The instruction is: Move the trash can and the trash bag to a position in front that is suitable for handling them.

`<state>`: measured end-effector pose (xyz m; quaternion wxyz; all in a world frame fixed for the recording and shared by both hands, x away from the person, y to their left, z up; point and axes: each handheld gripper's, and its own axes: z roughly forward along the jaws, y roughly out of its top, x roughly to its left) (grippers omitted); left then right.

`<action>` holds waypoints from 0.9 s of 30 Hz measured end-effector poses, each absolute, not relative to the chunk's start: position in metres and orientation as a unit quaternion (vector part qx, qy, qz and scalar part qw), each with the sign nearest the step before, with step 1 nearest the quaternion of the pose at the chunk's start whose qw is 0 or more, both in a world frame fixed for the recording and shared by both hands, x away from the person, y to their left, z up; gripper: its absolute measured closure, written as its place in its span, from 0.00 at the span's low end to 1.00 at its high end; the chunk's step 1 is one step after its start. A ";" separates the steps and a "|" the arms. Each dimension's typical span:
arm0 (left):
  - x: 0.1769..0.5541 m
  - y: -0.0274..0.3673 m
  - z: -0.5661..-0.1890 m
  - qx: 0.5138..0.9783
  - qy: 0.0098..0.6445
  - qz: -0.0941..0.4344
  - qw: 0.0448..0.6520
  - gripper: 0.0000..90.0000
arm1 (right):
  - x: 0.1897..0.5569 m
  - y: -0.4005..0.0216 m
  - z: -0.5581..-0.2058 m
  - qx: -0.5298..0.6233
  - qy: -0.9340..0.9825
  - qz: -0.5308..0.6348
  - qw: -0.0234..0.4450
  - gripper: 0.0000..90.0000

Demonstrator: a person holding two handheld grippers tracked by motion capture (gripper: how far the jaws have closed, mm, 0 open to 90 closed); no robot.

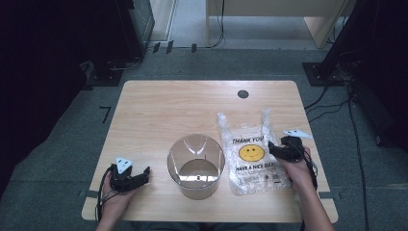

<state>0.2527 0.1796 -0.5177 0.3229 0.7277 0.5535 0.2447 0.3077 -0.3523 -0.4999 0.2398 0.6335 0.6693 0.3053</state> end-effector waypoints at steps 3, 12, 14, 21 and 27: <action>0.253 0.180 -0.518 0.729 0.553 0.244 0.323 0.22 | 0.311 -0.345 -0.505 0.631 0.673 0.307 0.235 0.36; 0.252 0.179 -0.518 0.728 0.552 0.244 0.324 0.22 | 0.302 -0.327 -0.517 0.618 0.684 0.297 0.251 0.36; 0.252 0.179 -0.518 0.728 0.552 0.244 0.324 0.22 | 0.298 -0.325 -0.518 0.614 0.684 0.302 0.254 0.39; 0.252 0.179 -0.518 0.728 0.552 0.244 0.323 0.22 | 0.277 -0.311 -0.519 0.598 0.685 0.308 0.278 0.73; 0.252 0.179 -0.518 0.728 0.552 0.244 0.323 0.22 | 0.261 -0.305 -0.520 0.586 0.694 0.312 0.279 0.91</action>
